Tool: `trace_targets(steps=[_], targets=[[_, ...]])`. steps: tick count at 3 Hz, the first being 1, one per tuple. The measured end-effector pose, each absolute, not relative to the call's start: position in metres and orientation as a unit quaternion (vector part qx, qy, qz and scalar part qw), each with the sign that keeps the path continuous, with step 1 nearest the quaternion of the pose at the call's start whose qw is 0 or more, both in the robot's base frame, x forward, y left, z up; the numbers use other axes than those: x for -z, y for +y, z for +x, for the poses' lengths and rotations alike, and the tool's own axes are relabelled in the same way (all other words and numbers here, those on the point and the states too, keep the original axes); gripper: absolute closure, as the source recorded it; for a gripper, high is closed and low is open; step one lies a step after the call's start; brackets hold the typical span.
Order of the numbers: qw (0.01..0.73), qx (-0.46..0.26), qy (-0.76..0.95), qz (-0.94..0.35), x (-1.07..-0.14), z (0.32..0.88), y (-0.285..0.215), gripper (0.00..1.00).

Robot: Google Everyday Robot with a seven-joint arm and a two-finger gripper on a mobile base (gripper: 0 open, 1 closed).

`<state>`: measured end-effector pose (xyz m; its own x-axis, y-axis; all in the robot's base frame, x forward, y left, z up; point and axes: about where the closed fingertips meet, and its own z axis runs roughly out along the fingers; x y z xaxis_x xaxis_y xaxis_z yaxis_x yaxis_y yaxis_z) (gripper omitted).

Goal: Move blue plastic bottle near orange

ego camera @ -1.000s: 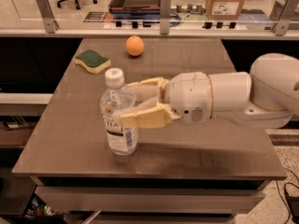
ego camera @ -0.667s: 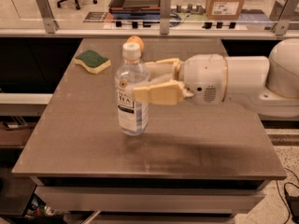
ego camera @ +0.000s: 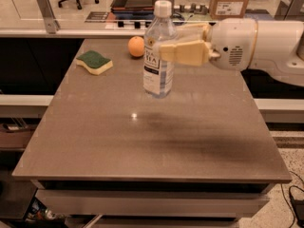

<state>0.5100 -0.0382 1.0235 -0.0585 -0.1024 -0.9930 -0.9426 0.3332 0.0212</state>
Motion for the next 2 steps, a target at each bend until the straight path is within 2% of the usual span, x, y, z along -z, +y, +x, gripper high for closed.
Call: trace_targets(steps=[2], targets=[[0.570, -0.299, 0.643, -0.415, -1.056, 0.575, -0.079, 1.00]])
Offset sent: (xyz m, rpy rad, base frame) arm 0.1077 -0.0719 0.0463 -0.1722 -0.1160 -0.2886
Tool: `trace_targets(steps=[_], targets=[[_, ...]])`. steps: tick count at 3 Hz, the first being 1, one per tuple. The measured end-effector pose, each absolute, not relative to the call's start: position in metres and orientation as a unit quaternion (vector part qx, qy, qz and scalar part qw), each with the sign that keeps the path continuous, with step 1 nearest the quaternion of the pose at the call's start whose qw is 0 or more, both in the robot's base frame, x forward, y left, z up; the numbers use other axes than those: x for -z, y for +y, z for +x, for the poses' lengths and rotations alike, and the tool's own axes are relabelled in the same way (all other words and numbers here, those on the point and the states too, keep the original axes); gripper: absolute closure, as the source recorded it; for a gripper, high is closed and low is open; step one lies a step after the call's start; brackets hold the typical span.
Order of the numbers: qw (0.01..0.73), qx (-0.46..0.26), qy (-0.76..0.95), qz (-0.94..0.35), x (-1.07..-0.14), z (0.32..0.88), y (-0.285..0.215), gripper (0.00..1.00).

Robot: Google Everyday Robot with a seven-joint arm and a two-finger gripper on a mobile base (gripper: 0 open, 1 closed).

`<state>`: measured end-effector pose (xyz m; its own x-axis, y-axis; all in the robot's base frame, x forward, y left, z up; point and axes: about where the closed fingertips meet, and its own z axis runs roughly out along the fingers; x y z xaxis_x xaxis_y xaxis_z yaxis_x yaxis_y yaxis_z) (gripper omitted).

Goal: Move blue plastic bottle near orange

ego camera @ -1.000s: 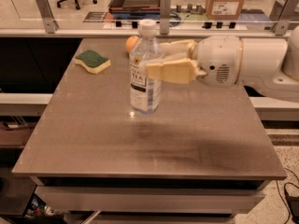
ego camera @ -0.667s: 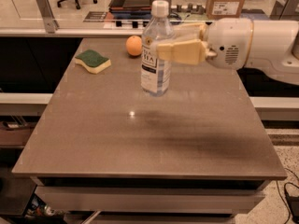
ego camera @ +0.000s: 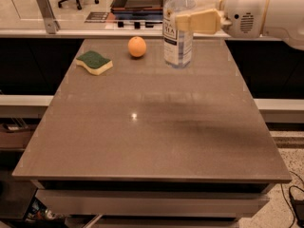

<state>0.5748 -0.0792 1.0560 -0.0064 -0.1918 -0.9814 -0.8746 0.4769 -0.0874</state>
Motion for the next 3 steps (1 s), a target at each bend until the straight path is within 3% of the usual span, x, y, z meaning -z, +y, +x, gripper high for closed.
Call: trace_targets(steps=[1, 3], targets=[[0.580, -0.276, 0.649, -0.408, -1.054, 0.611, -0.078, 1.00], [0.588, -0.296, 0.636, -0.401, -1.025, 0.680, -0.058, 1.00]])
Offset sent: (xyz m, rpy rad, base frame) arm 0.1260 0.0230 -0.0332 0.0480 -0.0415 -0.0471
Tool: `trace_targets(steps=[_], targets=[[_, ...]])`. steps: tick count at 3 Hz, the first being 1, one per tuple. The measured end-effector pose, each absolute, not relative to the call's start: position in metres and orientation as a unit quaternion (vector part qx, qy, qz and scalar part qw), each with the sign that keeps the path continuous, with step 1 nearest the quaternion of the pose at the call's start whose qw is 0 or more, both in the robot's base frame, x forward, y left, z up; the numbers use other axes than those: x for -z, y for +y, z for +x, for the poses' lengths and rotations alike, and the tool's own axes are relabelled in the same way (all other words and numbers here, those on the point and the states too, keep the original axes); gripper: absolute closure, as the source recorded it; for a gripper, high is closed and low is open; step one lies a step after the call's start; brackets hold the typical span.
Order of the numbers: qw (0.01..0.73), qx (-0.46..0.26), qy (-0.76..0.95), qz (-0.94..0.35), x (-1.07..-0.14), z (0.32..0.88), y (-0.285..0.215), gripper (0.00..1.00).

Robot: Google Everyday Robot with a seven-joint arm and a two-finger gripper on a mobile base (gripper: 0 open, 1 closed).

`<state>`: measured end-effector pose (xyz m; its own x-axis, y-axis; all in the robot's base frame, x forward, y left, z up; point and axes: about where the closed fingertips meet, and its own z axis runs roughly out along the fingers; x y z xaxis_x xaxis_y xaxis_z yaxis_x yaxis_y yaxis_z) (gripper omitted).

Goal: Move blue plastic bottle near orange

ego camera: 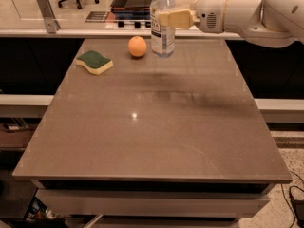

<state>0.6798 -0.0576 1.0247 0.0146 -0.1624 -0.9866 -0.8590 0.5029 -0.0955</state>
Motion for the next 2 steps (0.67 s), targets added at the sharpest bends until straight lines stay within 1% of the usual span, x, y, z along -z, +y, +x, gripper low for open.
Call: trace_targets(steps=[2], targets=[[0.563, -0.300, 0.671, -0.378, -0.968, 0.713, -0.059, 1.00]])
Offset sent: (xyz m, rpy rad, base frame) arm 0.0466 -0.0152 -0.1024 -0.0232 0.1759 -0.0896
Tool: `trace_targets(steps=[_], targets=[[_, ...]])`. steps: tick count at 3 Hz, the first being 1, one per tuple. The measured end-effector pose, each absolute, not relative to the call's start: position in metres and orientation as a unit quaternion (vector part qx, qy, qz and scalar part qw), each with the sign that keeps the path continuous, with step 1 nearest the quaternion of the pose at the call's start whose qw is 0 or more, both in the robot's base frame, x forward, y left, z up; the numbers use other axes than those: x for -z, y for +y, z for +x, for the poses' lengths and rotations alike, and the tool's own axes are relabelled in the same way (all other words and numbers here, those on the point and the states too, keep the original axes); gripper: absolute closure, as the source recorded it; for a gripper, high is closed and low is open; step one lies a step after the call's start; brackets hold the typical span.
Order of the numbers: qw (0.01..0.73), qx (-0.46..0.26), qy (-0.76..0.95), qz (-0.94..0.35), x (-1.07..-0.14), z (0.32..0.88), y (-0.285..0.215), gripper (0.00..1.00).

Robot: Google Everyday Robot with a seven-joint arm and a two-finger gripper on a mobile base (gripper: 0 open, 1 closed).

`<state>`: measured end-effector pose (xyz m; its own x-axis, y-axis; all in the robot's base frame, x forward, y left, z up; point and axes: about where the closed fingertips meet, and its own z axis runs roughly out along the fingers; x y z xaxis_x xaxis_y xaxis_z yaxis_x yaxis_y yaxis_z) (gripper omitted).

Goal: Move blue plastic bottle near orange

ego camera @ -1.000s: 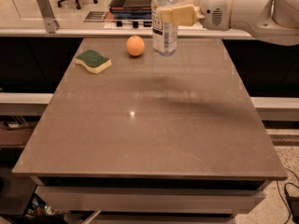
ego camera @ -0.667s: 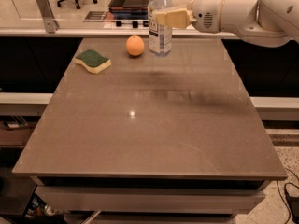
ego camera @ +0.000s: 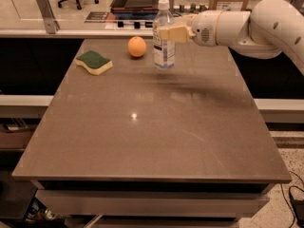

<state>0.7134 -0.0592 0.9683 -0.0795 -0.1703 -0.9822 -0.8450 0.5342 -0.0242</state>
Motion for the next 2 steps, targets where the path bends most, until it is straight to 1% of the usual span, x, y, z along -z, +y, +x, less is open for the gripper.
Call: trace_targets(steps=[1, 2], targets=[[0.547, -0.302, 0.697, -0.352, -0.9276, 0.7225, -0.0683, 1.00], [0.547, -0.302, 0.697, -0.352, -0.9277, 0.7225, -0.0682, 1.00]])
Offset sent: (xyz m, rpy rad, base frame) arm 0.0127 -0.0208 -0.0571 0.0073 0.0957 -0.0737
